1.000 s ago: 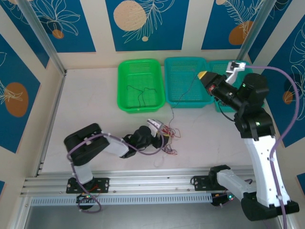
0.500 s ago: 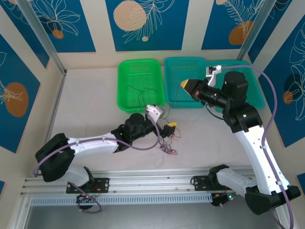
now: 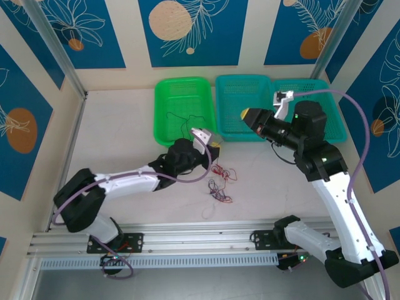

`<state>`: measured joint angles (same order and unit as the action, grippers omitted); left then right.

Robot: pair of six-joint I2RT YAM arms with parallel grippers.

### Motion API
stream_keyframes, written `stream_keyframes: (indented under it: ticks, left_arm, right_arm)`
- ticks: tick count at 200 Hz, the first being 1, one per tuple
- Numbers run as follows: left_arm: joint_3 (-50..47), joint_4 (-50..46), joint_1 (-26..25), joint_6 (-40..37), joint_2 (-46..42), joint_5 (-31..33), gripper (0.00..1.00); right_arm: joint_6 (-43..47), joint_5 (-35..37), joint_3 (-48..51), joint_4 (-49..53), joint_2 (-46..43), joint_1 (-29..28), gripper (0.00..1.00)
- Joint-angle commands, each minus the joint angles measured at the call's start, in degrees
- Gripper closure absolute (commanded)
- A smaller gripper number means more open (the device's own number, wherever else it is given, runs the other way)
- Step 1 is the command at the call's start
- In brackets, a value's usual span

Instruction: Untangle the cables

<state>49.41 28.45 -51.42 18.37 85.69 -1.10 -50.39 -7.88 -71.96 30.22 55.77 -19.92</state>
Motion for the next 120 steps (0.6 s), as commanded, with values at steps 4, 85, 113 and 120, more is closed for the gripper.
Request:
stream_keyframes:
  ticks: [4, 85, 113, 120]
  left_arm:
    - [1.53, -9.68, 1.86, 4.95, -6.65, -1.18, 1.00]
    - [4.21, -14.67, 3.91, 8.93, -11.77, -5.27, 1.00]
    - [5.68, -16.05, 4.20, 10.47, -12.65, -6.45, 1.00]
    - [5.86, -16.15, 4.22, 10.91, -13.11, -6.71, 1.00]
  right_arm:
    - [6.71, 4.08, 8.84, 4.21, 1.26, -2.43, 0.62]
    - [3.88, 23.13, 35.55, -19.61, 5.37, -27.22, 0.22]
    - [3.07, 23.68, 33.74, -27.82, 16.51, -31.35, 0.18]
    - [2.89, 24.29, 32.18, -28.64, 19.80, -31.68, 0.17]
